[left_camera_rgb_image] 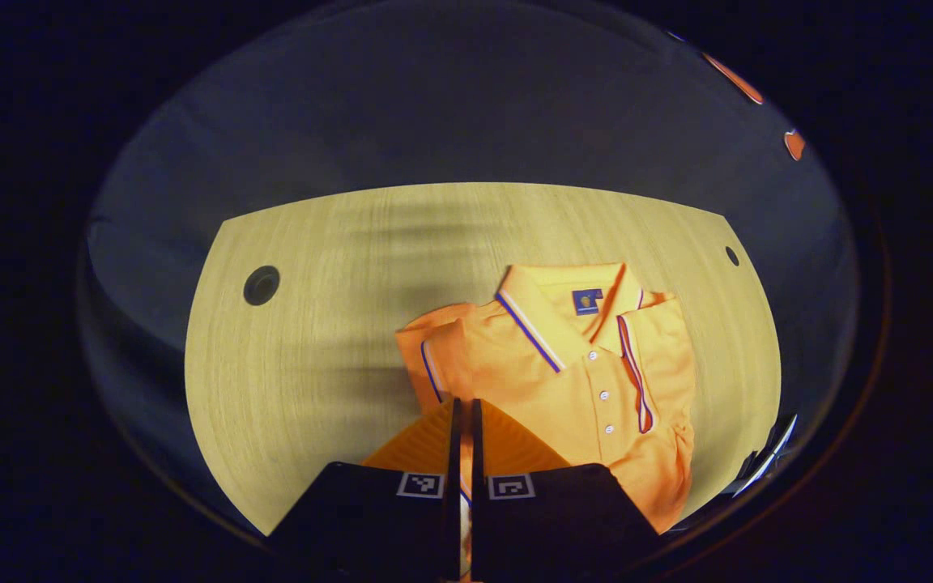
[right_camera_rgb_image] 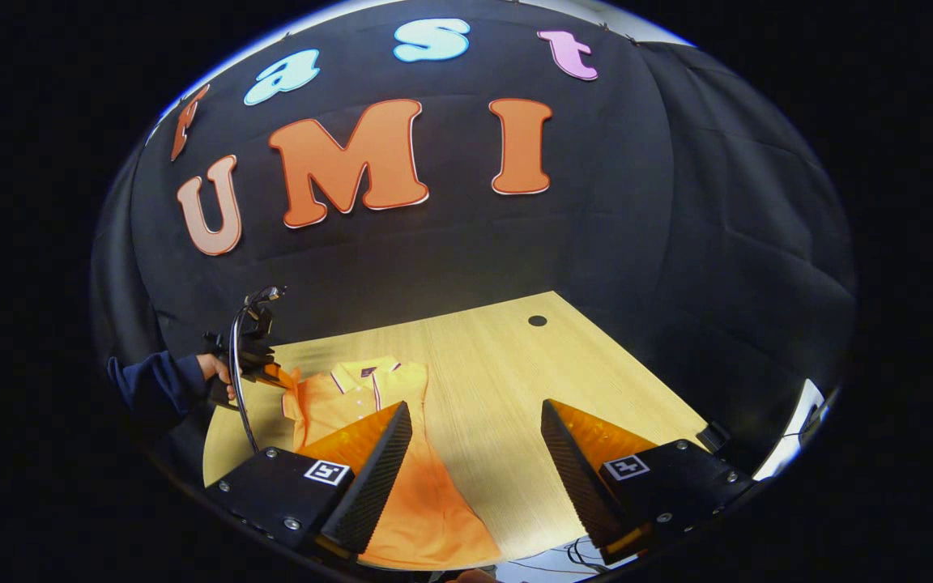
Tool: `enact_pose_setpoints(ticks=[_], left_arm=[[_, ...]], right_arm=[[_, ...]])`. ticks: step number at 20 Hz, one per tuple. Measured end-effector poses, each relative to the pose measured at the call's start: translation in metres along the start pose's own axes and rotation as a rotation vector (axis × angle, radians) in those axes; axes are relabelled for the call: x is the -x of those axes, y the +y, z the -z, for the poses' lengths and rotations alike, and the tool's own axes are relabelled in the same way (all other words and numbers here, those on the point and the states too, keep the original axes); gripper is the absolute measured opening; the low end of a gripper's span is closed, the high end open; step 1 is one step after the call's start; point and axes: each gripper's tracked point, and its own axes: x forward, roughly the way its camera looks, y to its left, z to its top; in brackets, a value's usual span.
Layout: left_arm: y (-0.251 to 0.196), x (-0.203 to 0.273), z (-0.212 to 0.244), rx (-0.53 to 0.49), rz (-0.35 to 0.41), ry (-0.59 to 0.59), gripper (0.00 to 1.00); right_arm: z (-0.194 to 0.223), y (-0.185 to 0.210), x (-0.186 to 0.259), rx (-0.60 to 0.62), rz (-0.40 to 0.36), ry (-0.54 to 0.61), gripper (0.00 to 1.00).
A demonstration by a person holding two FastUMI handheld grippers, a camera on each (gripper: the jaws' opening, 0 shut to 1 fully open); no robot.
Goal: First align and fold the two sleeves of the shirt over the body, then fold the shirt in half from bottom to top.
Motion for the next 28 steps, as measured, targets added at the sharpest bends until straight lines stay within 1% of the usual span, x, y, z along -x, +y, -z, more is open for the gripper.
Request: enact_pose_setpoints(ticks=[3, 5, 6, 7, 8, 9, 10, 12, 17, 18, 19, 20, 21, 24, 26, 28], left_arm=[[-0.032, -0.004, -0.008, -0.027, 0.051, -0.012, 0.06], [-0.056, 0.001, -0.007, -0.05, 0.115, -0.019, 0.19], [-0.065, 0.005, -0.004, -0.067, 0.144, -0.02, 0.34], [-0.07, 0.008, -0.003, -0.092, 0.154, -0.025, 0.55], [-0.068, 0.011, 0.0, -0.125, 0.139, -0.035, 0.75], [-0.066, 0.016, -0.001, -0.155, 0.118, -0.056, 0.83], [-0.065, 0.023, -0.001, -0.178, 0.107, -0.077, 0.95], [-0.067, 0.04, 0.006, -0.195, 0.11, -0.12, 0.96], [-0.065, 0.095, 0.017, -0.199, 0.112, -0.285, 0.96], [-0.064, 0.105, 0.021, -0.192, 0.114, -0.314, 0.96], [-0.062, 0.115, 0.023, -0.189, 0.11, -0.348, 0.92], [-0.061, 0.124, 0.028, -0.183, 0.106, -0.382, 0.96], [-0.06, 0.135, 0.032, -0.178, 0.1, -0.416, 0.97], [-0.051, 0.173, 0.05, -0.138, 0.044, -0.517, 0.98], [-0.042, 0.208, 0.061, -0.088, 0.005, -0.608, 0.98], [-0.038, 0.239, 0.077, -0.063, -0.038, -0.694, 0.99]], right_arm=[[0.004, -0.015, 0.005, -0.015, 0.033, 0.006, 0.98], [0.006, -0.022, 0.005, -0.029, 0.047, 0.011, 0.98], [0.007, -0.023, 0.006, -0.035, 0.052, 0.011, 0.98], [0.007, -0.023, 0.006, -0.039, 0.055, 0.009, 0.98], [0.007, -0.024, 0.005, -0.04, 0.06, 0.007, 0.98], [0.007, -0.023, 0.005, -0.039, 0.061, 0.005, 0.98], [0.007, -0.022, 0.003, -0.036, 0.067, 0.0, 0.98], [0.006, -0.017, 0.002, -0.029, 0.062, -0.018, 0.98], [0.009, 0.005, -0.006, 0.003, 0.052, -0.067, 0.98], [0.011, 0.012, -0.007, 0.007, 0.046, -0.068, 0.98], [0.015, 0.017, -0.008, 0.011, 0.035, -0.067, 0.98], [0.017, 0.024, -0.009, 0.019, 0.023, -0.069, 0.98], [0.019, 0.03, -0.01, 0.03, 0.011, -0.075, 0.98], [0.028, 0.053, -0.013, 0.072, -0.084, -0.072, 0.98], [0.032, 0.057, -0.016, 0.108, -0.13, -0.072, 0.98], [0.032, 0.062, -0.017, 0.148, -0.184, -0.084, 0.98]])
